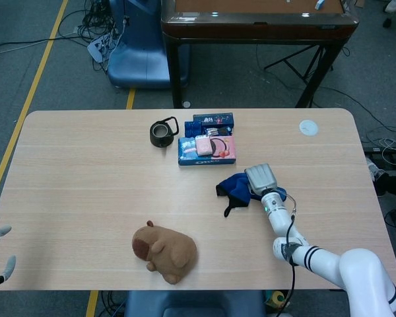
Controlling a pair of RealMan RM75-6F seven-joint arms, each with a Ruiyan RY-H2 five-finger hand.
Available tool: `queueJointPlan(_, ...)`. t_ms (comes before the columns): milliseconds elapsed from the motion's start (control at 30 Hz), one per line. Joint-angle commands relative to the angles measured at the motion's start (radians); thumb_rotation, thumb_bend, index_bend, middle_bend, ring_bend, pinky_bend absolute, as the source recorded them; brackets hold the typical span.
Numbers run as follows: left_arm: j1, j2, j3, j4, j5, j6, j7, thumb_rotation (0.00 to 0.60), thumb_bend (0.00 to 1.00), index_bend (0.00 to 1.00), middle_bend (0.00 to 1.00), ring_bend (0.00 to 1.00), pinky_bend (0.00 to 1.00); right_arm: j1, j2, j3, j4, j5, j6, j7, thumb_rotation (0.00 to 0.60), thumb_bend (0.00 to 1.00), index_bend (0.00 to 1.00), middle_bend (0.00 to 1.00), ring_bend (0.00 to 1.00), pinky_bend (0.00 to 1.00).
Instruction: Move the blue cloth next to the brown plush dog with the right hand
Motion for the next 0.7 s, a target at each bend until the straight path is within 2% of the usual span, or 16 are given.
queueJointPlan(33, 0.001, 0.0, 0.0, 0.0, -0.001, 0.001, -0.002, 0.6, 0.36, 0.21, 0.05, 0.04, 0.02, -0.011, 0.037, 0.024, -0.005, 0.017, 0.02, 0.009, 0.6, 0.64, 0.7, 0.6, 0.54, 0.78)
queueJointPlan(233, 0.001, 0.0, -0.001, 0.003, -0.002, 0.002, -0.004, 0.6, 0.36, 0.21, 0.05, 0.04, 0.02, -0.047, 0.15, 0.063, -0.117, -0.004, 0.09, 0.073, 0.6, 0.64, 0.7, 0.6, 0.54, 0.78)
queueJointPlan(367, -0.001, -0.002, 0.0, 0.005, -0.003, -0.002, -0.005, 0.6, 0.36, 0.2, 0.05, 0.04, 0.02, -0.068, 0.215, 0.079, -0.204, -0.012, 0.099, 0.119, 0.6, 0.64, 0.7, 0.6, 0.54, 0.78)
queueJointPlan(700, 0.001, -0.001, -0.003, 0.009, -0.015, -0.007, -0.008, 0.6, 0.36, 0.2, 0.05, 0.04, 0.02, -0.122, 0.345, 0.039, -0.499, -0.209, 0.128, 0.285, 0.6, 0.64, 0.7, 0.6, 0.54, 0.78)
